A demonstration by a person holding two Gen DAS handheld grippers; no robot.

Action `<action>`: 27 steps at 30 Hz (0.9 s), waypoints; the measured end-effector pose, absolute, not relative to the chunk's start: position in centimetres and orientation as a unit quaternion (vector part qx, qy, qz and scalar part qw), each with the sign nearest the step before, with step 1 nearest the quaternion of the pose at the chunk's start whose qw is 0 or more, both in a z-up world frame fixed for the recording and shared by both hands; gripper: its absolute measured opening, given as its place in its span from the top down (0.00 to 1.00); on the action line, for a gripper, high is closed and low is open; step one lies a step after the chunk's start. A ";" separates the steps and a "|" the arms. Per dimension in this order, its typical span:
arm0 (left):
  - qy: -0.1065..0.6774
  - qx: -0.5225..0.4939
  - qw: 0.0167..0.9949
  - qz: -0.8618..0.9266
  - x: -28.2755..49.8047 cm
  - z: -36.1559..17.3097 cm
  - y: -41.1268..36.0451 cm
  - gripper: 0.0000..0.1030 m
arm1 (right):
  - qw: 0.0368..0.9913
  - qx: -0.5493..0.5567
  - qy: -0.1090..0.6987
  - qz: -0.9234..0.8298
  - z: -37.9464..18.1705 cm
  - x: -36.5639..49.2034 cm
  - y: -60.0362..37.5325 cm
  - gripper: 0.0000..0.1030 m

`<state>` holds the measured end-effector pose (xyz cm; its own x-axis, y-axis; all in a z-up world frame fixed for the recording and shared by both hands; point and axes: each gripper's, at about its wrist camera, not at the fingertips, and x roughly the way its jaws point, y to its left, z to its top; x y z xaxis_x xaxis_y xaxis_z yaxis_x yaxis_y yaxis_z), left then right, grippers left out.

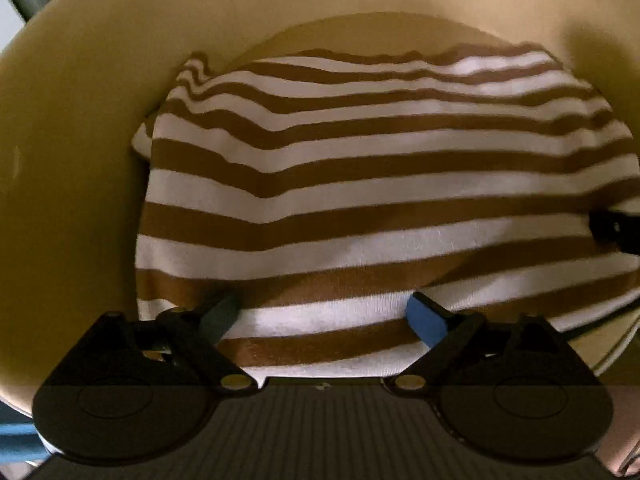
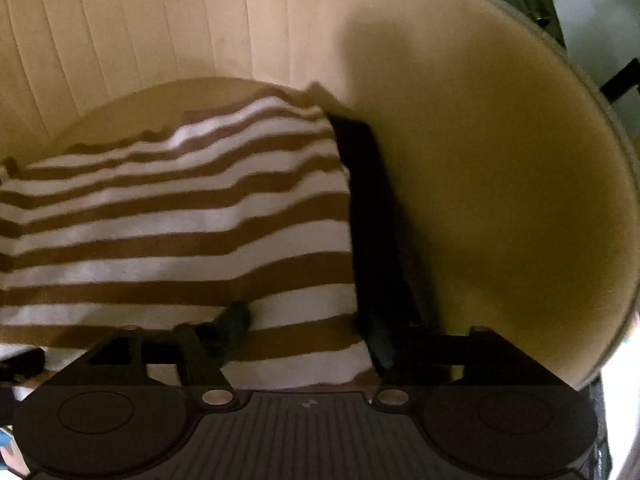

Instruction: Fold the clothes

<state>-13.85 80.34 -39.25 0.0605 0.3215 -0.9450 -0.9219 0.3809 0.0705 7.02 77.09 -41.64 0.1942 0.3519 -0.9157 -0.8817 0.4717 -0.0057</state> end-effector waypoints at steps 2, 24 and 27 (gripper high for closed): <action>0.503 -0.305 0.658 0.470 -13.6 -38.4 80.2 0.08 | 0.714 -0.278 0.476 0.433 -40.8 7.3 77.0 0.30; 0.441 -0.355 0.624 0.539 -13.0 -11.6 57.8 0.01 | 0.691 -0.195 0.376 0.586 -10.1 9.7 52.3 0.01; 0.446 -0.325 0.634 0.543 -13.0 -8.8 54.6 0.01 | 0.687 -0.197 0.387 0.583 -7.3 9.7 48.2 0.01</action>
<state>-12.98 54.61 -8.75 0.0135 0.3983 -0.9172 -0.9771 0.2001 0.0725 9.68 48.25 -7.35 0.0204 0.6485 -0.7609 -0.9529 0.2429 0.1815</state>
